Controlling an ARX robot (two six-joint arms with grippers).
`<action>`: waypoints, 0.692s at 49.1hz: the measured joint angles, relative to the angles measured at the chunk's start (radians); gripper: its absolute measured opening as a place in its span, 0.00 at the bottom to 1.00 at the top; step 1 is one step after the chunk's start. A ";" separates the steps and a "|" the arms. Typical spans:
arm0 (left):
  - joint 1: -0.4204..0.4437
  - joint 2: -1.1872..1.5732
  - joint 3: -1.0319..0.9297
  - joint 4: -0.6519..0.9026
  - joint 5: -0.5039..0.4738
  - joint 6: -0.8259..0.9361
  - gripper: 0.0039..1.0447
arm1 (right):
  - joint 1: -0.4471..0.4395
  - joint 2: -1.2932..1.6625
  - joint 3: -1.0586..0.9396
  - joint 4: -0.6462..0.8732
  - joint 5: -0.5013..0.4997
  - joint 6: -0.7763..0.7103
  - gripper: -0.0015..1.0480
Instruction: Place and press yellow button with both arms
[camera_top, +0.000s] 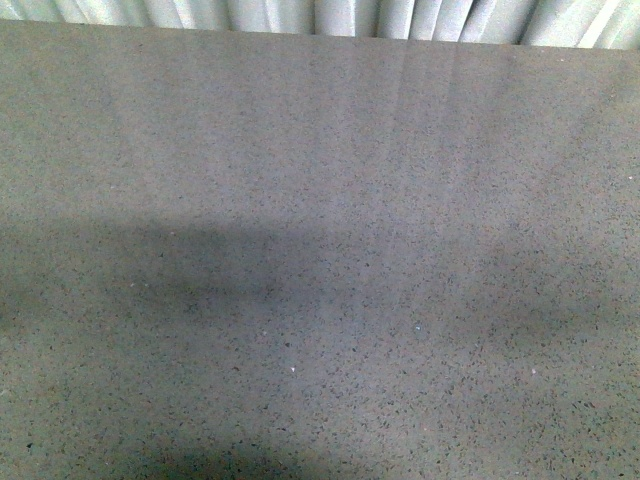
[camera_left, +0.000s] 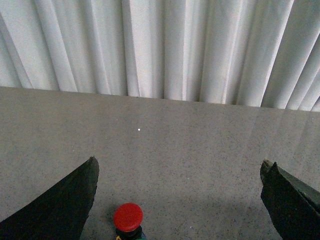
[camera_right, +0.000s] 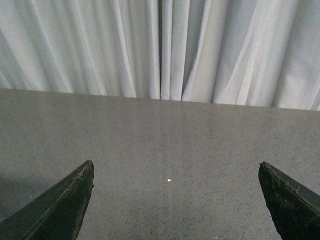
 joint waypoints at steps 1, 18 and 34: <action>0.000 0.000 0.000 0.000 0.000 0.000 0.91 | 0.000 0.000 0.000 0.000 0.000 0.000 0.91; 0.000 0.000 0.000 0.000 0.000 0.000 0.91 | 0.000 0.000 0.000 0.000 0.000 0.000 0.91; 0.113 0.452 0.157 -0.141 0.269 -0.018 0.91 | 0.000 0.000 0.000 0.000 -0.002 0.000 0.91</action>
